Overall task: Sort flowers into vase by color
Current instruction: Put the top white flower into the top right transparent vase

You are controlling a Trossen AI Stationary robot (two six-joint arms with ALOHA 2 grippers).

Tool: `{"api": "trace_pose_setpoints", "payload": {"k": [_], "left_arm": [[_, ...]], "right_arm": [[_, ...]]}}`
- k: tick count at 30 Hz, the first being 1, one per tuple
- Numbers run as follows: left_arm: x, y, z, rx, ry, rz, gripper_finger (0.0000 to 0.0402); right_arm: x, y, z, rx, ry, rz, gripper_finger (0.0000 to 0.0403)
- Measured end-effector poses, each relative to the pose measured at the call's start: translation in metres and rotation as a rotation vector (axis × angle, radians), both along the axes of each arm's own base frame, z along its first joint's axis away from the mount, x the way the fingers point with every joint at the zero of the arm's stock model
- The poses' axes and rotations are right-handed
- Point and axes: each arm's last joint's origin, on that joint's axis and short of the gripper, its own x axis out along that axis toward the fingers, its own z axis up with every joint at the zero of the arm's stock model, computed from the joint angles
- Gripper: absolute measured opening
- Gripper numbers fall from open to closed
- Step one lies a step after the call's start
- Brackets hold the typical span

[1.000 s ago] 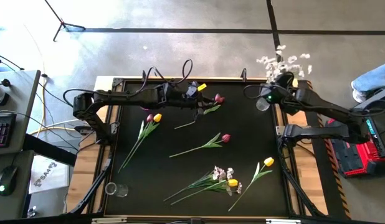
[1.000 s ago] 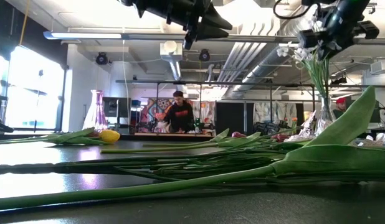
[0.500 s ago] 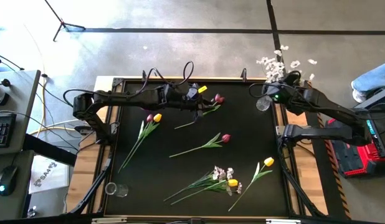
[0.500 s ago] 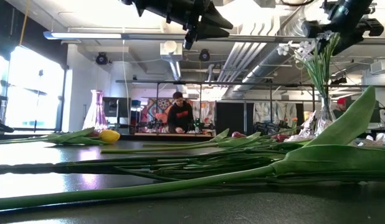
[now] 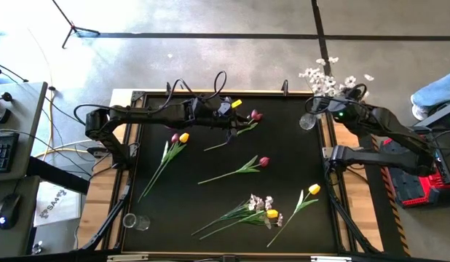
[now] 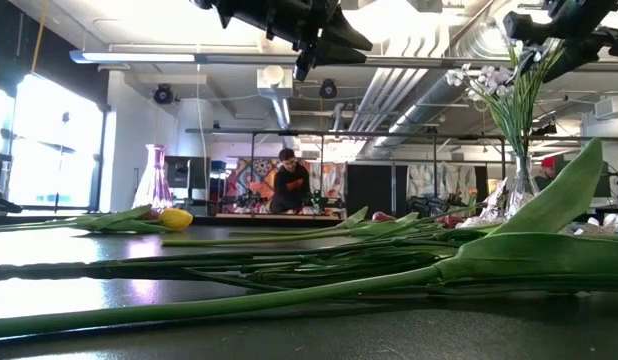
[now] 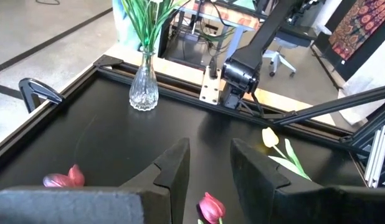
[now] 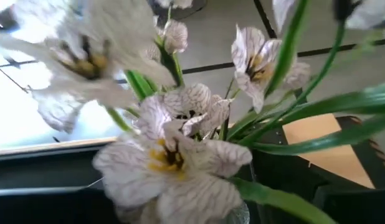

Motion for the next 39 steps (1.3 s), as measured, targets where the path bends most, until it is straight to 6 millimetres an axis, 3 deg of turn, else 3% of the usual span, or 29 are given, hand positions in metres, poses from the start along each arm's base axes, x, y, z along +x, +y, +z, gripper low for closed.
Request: {"api": "trace_pose_setpoints", "payload": {"k": [12, 19, 26, 39], "left_arm": [[-0.002, 0.0, -0.005, -0.01, 0.051, 0.001, 0.0105], [-0.002, 0.0, -0.005, -0.018, 0.05, 0.004, 0.0105], [-0.002, 0.0, -0.005, -0.019, 0.049, 0.006, 0.0105], [-0.002, 0.0, -0.004, -0.063, 0.043, 0.034, 0.0105]], "right_arm": [[-0.003, 0.003, 0.022, -0.129, -0.146, 0.166, 0.02], [-0.01, 0.002, 0.002, -0.031, 0.028, 0.001, 0.0194], [-0.007, 0.001, 0.002, -0.013, 0.039, 0.025, 0.0193], [-0.025, 0.01, 0.053, -0.128, 0.035, 0.116, 0.0193]]}}
